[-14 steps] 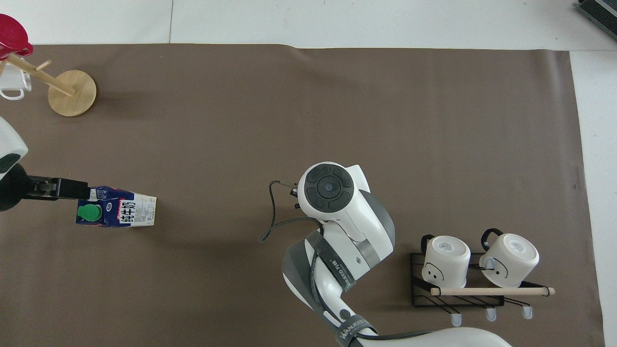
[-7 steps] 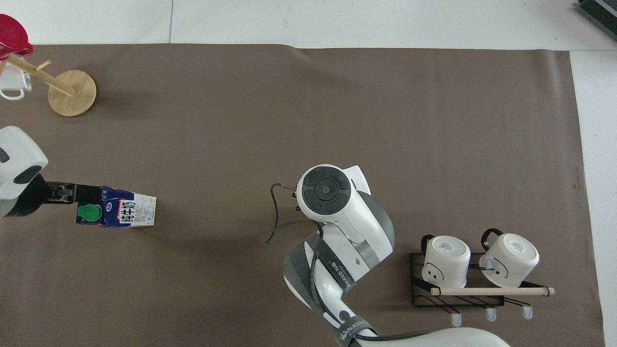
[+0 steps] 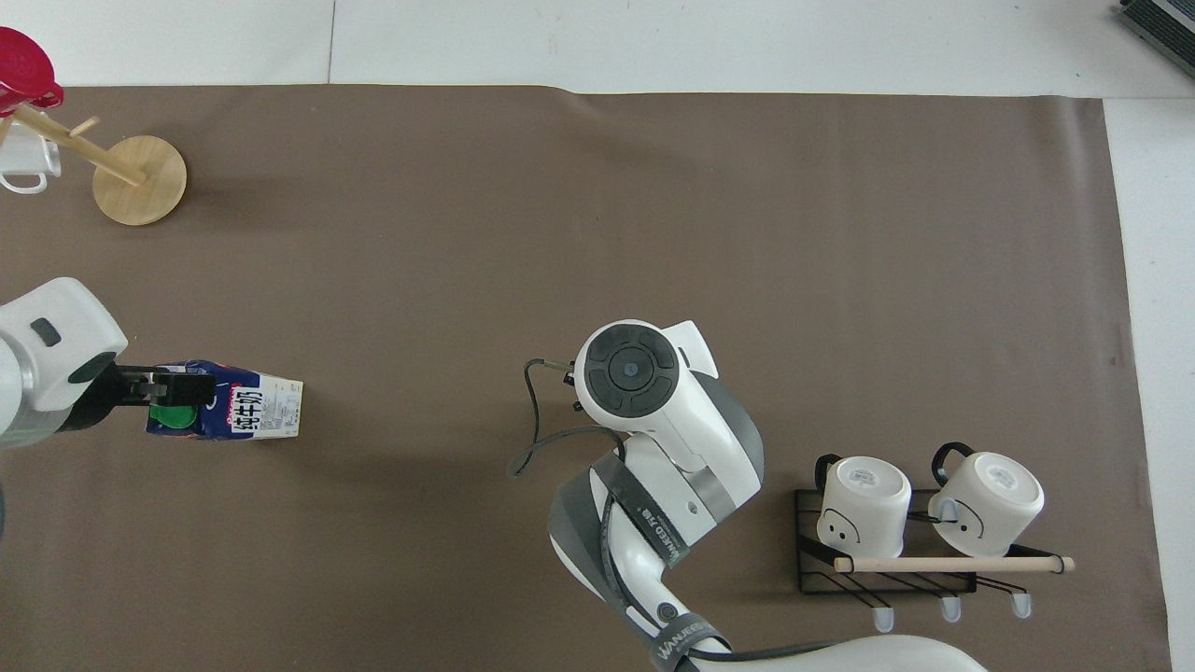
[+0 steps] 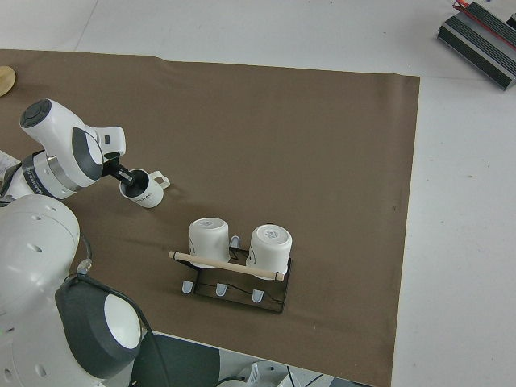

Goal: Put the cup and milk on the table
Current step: 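Lower the mug with the right gripper while the left gripper grasps the carton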

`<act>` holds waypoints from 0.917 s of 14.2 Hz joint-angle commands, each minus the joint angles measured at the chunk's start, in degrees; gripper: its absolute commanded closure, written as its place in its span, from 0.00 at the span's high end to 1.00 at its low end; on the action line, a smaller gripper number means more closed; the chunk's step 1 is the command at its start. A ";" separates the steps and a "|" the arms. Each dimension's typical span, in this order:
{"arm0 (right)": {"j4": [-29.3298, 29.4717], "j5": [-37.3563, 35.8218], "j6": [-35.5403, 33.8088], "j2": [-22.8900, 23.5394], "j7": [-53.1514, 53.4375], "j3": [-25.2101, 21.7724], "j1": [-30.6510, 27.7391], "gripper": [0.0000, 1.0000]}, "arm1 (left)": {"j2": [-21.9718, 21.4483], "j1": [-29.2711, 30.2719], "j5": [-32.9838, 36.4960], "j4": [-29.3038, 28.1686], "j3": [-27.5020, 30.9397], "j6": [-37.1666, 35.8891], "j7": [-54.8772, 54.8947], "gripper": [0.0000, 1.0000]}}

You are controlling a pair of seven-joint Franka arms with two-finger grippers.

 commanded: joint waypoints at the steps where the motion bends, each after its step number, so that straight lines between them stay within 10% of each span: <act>1: -0.40 -2.18 -0.44 -1.33 -1.18 0.01 0.31 1.00 | -1.83 0.71 -0.19 -3.73 -0.31 3.54 2.74 1.00; 13: 3.74 -1.84 -13.52 -16.52 -20.32 -0.78 -8.82 1.00 | -1.83 -0.17 -0.10 -8.04 -0.31 8.48 6.35 0.90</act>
